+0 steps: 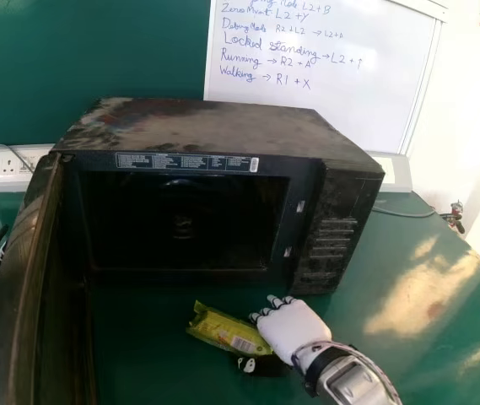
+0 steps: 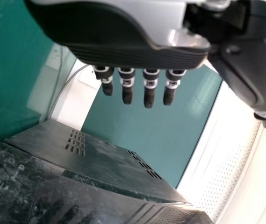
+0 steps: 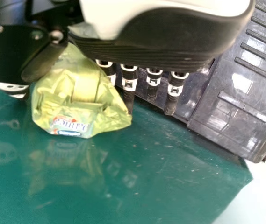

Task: Put biscuit inside oven

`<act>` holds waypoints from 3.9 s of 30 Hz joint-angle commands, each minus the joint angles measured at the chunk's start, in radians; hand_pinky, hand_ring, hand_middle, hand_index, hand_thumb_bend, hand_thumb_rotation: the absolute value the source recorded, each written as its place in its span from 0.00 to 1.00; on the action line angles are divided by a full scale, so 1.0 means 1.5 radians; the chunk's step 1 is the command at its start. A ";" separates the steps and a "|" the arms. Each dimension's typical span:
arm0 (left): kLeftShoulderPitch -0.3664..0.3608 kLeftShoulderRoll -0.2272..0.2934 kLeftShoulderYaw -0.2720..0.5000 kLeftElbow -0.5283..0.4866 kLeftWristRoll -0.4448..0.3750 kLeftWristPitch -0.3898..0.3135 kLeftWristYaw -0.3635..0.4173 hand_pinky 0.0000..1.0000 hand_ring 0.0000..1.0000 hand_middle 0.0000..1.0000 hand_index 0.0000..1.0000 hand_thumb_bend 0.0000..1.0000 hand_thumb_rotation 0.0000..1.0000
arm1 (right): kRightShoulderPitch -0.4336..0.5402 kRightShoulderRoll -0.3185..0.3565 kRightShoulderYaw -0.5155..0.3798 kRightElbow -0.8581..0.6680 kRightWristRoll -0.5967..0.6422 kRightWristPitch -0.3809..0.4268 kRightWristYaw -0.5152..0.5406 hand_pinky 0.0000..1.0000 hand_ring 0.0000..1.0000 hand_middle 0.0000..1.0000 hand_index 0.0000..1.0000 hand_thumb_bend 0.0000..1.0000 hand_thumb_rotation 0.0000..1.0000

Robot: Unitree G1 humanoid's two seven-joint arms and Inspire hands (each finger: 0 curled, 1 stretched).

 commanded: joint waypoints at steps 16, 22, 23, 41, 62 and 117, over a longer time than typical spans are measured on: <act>0.014 -0.023 -0.002 0.028 -0.011 -0.001 -0.010 0.46 0.66 0.74 0.88 0.03 0.00 | 0.010 0.015 0.010 0.012 -0.020 0.014 -0.012 0.82 0.73 0.71 0.71 0.73 0.11; 0.013 -0.024 -0.003 0.027 -0.009 -0.002 -0.010 0.45 0.66 0.74 0.88 0.03 0.00 | 0.009 0.023 0.005 0.022 0.004 0.016 -0.053 0.65 0.57 0.58 0.52 0.54 0.13; 0.013 -0.024 -0.003 0.028 -0.010 -0.003 -0.012 0.44 0.66 0.74 0.89 0.03 0.00 | 0.008 0.022 0.004 0.023 0.007 0.015 -0.053 0.66 0.57 0.58 0.50 0.53 0.13; 0.012 -0.026 -0.003 0.025 -0.010 -0.001 -0.005 0.38 0.64 0.73 0.87 0.03 0.00 | 0.008 0.014 -0.011 0.029 0.019 0.013 -0.122 0.63 0.55 0.47 0.53 0.53 0.00; 0.012 -0.024 -0.002 0.028 -0.010 0.002 -0.001 0.44 0.65 0.73 0.88 0.04 0.00 | 0.031 0.028 -0.066 0.022 0.081 0.010 -0.250 0.66 0.57 0.48 0.51 0.53 0.00; 0.013 -0.027 -0.001 0.029 -0.015 -0.004 -0.014 0.39 0.63 0.72 0.87 0.02 0.00 | -0.155 0.084 -0.014 0.184 0.089 -0.006 -0.366 0.59 0.55 0.49 0.50 0.53 0.00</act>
